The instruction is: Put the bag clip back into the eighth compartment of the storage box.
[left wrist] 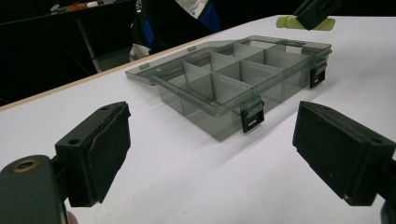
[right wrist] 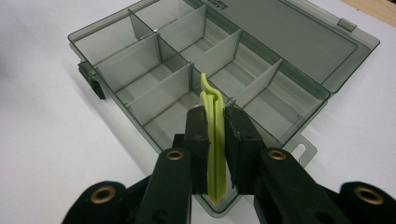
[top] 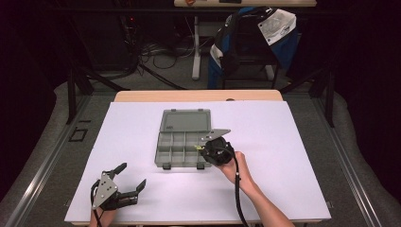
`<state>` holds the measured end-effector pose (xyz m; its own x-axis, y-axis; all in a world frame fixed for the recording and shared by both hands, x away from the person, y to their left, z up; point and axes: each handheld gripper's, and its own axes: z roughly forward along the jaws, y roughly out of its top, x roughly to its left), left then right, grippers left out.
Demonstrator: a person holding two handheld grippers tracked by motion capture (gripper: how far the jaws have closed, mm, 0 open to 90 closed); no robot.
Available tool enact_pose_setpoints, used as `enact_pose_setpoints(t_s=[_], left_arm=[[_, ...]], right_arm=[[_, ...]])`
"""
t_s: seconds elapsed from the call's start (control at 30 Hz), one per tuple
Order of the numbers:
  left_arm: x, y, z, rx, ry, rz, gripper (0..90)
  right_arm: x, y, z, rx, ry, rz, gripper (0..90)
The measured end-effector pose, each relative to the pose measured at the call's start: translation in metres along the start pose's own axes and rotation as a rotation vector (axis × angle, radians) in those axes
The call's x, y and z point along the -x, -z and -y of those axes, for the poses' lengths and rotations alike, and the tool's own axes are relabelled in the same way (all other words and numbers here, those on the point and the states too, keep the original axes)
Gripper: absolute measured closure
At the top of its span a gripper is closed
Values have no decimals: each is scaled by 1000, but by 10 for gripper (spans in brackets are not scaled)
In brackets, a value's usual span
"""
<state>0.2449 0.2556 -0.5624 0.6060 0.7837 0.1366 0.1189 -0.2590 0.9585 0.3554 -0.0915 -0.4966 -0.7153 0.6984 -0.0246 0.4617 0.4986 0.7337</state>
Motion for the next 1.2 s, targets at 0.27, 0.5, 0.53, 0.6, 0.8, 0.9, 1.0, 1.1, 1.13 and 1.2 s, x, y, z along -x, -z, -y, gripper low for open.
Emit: enact_pose_setpoints(t_s=[0.27,0.5,0.53,0.6,0.8,0.9,1.0,1.1,1.13,1.2], left_arm=[[0,0,0,2,1,-1,113],[0,0,0,2,1,0,113],[0,1,0,3,2,0,113],[0,1,0,3,2,0,113],[0,0,0,2,1,0,113],[0,0,0,1,0,1,113],[0,1,0,3,1,1,113],[0,1,0,3,1,2,113],[0,1,0,3,1,2,113],[0,1,0,3,1,2,113]], right_arm=[[2,-3,1,-7,-31,20,800],[4,-5,2,-16,-53,28,800],[4,-5,2,-18,-55,30,800],[4,-6,2,-18,-61,34,800],[6,-9,3,-19,-79,40,800],[7,-9,4,-31,-84,40,800],[7,-11,4,-26,-88,40,800],[7,-12,4,-44,-86,40,800],[7,-12,5,-46,-87,39,800],[7,-13,5,-49,-94,40,800]])
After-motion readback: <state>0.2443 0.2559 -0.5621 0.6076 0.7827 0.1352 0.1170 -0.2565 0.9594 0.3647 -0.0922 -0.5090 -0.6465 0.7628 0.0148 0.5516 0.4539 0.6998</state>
